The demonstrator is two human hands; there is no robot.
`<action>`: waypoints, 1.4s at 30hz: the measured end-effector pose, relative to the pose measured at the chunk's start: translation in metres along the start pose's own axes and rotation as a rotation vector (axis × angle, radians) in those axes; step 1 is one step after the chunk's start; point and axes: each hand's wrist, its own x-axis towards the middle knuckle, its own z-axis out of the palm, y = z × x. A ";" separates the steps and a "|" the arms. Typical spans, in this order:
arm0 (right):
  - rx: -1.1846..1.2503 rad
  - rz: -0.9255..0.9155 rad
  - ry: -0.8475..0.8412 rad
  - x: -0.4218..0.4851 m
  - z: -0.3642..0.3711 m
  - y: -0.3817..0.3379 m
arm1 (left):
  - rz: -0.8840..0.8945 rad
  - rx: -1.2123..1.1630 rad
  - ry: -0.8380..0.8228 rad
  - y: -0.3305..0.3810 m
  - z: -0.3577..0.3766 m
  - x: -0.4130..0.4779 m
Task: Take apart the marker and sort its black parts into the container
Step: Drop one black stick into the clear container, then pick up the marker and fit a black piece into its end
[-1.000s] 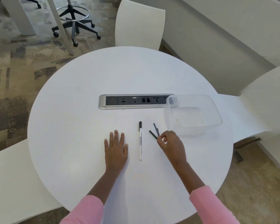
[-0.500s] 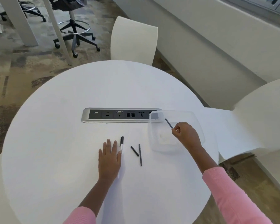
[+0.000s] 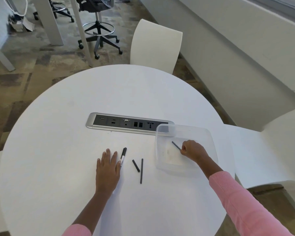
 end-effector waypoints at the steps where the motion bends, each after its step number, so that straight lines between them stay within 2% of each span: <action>1: -0.005 -0.001 -0.019 0.001 0.001 0.001 | 0.005 0.005 -0.012 0.000 0.000 -0.001; 5: -0.003 0.000 -0.039 0.004 0.002 0.003 | 0.018 0.007 -0.014 -0.001 0.000 -0.001; 9: 0.049 0.014 0.020 0.000 -0.004 0.000 | 0.016 -0.022 -0.018 -0.007 0.002 0.001; 15: 0.396 -0.003 0.404 -0.035 -0.031 -0.029 | -0.012 -0.092 -0.019 -0.014 0.004 0.004; 17: 0.539 -0.052 0.477 -0.054 -0.035 -0.049 | -0.003 -0.103 -0.015 -0.016 0.004 0.004; 20: 0.660 -0.101 0.443 -0.078 -0.024 -0.083 | 0.000 -0.148 -0.024 -0.019 0.003 0.005; 23: 0.682 -0.103 0.366 -0.091 0.004 -0.113 | 0.010 -0.187 -0.040 -0.022 -0.001 0.006; 28: 0.634 0.048 0.210 -0.095 0.053 -0.140 | 0.047 -0.238 -0.069 -0.030 -0.009 0.005; 34: 0.548 0.205 0.137 -0.093 0.077 -0.147 | 0.097 -0.202 -0.096 -0.039 -0.011 0.002; 39: 0.495 0.255 0.113 -0.093 0.086 -0.153 | 0.142 -0.249 0.058 -0.039 -0.011 -0.002; 42: 0.485 0.276 0.114 -0.092 0.088 -0.156 | 0.156 -0.136 0.081 -0.035 -0.013 -0.003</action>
